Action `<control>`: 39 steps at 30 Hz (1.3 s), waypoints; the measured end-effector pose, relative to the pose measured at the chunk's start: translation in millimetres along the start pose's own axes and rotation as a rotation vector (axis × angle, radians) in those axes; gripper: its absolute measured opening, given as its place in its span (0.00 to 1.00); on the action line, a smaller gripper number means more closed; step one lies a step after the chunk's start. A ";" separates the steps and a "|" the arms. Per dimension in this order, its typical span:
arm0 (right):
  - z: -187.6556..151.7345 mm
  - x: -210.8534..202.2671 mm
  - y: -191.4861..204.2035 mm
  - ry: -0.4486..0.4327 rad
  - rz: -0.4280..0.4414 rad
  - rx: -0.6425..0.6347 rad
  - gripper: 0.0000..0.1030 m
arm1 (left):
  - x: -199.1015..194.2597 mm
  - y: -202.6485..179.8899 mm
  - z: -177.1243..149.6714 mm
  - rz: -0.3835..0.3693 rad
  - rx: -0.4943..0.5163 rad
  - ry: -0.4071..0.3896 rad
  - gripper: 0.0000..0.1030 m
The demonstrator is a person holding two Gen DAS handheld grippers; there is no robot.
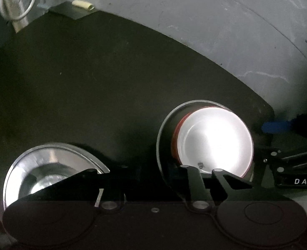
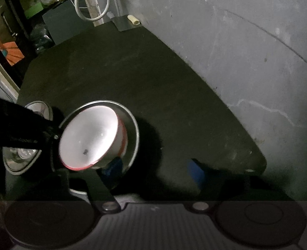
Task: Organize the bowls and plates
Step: 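Lift the bowl stack with both grippers and carry it toward the steel plates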
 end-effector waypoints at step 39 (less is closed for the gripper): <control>7.6 6.6 -10.2 0.027 0.175 0.141 0.13 | -11.6 8.0 -10.9 -0.039 -0.139 -0.046 0.08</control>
Point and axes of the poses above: each gripper's, at about its wrist camera, not at the fingertips, and x roughly the way its jaws point, y to its left, z to its top, the point moved 3 cm from there along x, roughly the way its jaws point, and after that the axes turned 3 degrees about y, right-handed, at the moved point
